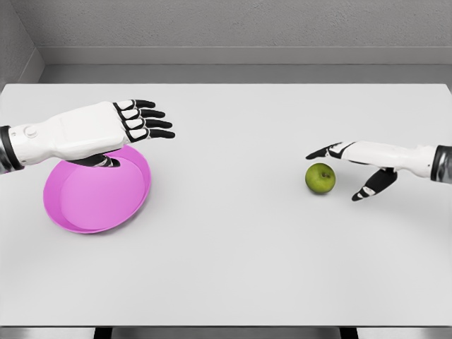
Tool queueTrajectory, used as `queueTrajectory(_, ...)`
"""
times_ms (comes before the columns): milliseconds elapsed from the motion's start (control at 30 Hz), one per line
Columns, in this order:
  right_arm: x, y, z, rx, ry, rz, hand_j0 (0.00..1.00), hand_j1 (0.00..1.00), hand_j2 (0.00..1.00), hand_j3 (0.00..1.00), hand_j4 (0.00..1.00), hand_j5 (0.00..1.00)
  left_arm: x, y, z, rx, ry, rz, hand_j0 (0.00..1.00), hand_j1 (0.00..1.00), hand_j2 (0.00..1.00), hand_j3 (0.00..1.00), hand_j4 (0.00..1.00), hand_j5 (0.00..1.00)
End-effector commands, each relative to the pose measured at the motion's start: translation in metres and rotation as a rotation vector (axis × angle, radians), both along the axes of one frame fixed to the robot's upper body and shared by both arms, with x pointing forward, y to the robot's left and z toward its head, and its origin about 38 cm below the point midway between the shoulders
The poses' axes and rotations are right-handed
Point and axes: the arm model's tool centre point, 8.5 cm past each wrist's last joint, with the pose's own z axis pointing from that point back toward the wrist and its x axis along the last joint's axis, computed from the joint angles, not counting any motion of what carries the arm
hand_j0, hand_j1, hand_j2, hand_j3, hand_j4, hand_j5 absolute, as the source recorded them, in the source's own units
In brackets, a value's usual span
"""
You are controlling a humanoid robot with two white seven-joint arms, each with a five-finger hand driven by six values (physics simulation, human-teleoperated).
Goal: Put the apple on the plate with both arms
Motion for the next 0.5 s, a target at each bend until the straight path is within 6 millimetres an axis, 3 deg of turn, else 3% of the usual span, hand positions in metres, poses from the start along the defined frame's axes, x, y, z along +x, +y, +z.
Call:
queueTrajectory(0, 0.003, 0.005, -0.005, 0.02, 0.011, -0.003, 1.0, 1.0, 1.0, 1.0, 1.0, 1.0, 0.0, 0.0, 0.001, -0.006, 0.002, 0.001, 1.0, 1.0, 1.0, 1.0, 1.0, 1.0)
queueTrajectory(200, 0.01, 0.019, -0.023, 0.032, 0.045, -0.003, 1.0, 1.0, 1.0, 1.0, 1.0, 1.0, 0.0, 0.0, 0.001, -0.006, 0.002, 0.001, 1.0, 1.0, 1.0, 1.0, 1.0, 1.0)
queueTrajectory(467, 0.014, 0.02, -0.025, 0.012, 0.041, -0.004, 1.0, 1.0, 1.0, 1.0, 1.0, 1.0, 0.0, 0.0, 0.002, -0.006, -0.001, 0.002, 1.0, 1.0, 1.0, 1.0, 1.0, 1.0)
